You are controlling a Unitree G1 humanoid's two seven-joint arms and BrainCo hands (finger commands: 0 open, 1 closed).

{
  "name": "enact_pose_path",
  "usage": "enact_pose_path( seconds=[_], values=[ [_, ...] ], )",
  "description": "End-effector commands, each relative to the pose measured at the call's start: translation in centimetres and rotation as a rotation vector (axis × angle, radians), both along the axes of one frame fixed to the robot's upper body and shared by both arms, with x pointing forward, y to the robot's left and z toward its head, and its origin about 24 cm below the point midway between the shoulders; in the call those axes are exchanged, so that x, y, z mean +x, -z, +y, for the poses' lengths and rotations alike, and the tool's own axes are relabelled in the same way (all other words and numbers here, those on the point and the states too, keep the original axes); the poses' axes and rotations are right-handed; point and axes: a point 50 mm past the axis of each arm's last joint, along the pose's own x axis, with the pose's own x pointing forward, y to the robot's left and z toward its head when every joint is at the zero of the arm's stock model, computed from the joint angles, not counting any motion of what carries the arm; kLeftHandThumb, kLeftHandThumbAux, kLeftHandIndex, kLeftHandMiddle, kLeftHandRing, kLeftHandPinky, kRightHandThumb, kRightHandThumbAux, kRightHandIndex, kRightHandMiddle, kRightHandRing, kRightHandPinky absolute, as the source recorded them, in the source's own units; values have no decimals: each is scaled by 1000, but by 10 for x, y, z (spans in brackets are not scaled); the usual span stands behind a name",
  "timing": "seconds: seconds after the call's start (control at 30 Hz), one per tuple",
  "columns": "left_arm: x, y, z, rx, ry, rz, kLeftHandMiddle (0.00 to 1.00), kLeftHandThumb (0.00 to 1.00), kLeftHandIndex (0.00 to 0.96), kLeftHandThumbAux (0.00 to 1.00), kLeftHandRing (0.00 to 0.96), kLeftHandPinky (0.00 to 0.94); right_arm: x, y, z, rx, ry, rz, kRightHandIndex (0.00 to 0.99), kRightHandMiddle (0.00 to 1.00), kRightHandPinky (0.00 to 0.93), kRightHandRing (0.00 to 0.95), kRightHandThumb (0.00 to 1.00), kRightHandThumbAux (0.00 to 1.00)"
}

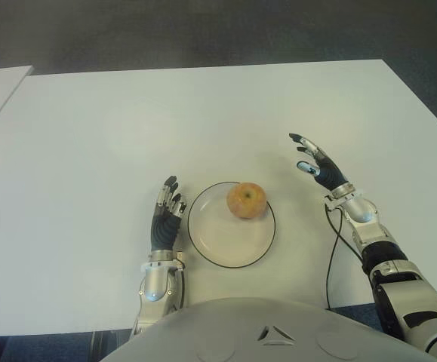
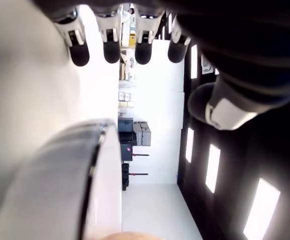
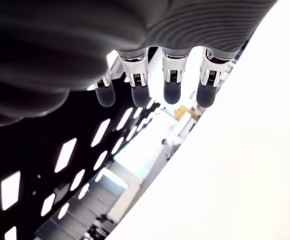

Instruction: Put the apples into the plate.

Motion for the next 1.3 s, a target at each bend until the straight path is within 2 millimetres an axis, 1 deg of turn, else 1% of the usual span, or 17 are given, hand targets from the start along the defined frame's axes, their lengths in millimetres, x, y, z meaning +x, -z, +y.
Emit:
enact_pose_path(
  seconds=[0.03, 0.27, 0.43, 0.53, 0.57, 0.6, 0.7, 0.9, 1.3],
  values=[
    [-6, 2, 2, 12, -19, 42, 0, 13, 0, 533, 0, 0, -10, 7, -1, 80, 5, 30, 0, 0, 0, 0, 8, 241],
    [-8, 4, 9, 28, -8, 65, 0, 27, 0, 505, 0, 0, -24, 17, -2, 153, 31, 99, 0, 0, 0, 0, 11, 282],
    [-10, 4, 14, 30, 1, 66, 0, 38, 0, 478, 0, 0, -32, 26, 0, 215, 54, 159, 0, 0, 0, 0, 20, 316],
    [-10, 5, 17, 34, 11, 68, 0, 43, 0, 469, 0, 0, -44, 36, 10, 278, 81, 187, 0, 0, 0, 0, 32, 338],
    [-10, 5, 18, 34, 15, 69, 0, 47, 0, 465, 0, 0, -48, 40, 15, 307, 94, 196, 0, 0, 0, 0, 24, 354],
    [-10, 5, 19, 35, 21, 71, 0, 49, 0, 462, 0, 0, -52, 44, 22, 345, 111, 202, 0, 0, 0, 0, 37, 361],
    [-10, 6, 22, 36, 31, 72, 0, 52, 0, 452, 0, 0, -57, 48, 31, 396, 139, 205, 0, 0, 0, 0, 64, 376],
    [-9, 5, 25, 39, 43, 69, 0, 56, 0, 439, 0, 0, -61, 51, 39, 422, 172, 181, 0, 0, 0, 0, 86, 412],
    [-8, 5, 29, 45, 39, 48, 0, 52, 0, 453, 0, 0, -65, 52, 47, 378, 191, 100, 0, 0, 0, 0, 92, 451]
  ],
)
